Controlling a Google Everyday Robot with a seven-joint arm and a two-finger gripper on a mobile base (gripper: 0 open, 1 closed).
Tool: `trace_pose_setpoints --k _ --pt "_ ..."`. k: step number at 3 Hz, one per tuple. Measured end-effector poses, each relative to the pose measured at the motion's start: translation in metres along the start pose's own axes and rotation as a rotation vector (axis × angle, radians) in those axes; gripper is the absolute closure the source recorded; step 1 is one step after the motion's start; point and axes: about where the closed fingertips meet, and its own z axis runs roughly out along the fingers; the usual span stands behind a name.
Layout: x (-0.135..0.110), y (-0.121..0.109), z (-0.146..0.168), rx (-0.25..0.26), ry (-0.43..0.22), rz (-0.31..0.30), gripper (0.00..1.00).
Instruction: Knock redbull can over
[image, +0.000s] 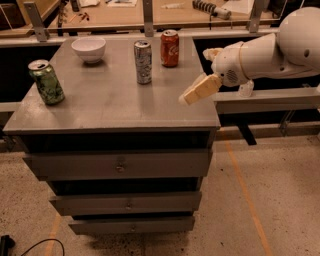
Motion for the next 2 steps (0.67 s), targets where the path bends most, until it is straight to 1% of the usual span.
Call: trace_pose_setpoints --k 1,2 --pt "-0.001 -0.001 0.000 0.002 -0.002 -0.003 0.00" --pt "-0.006 -0.001 0.013 0.019 -0.010 0.019 0.00"
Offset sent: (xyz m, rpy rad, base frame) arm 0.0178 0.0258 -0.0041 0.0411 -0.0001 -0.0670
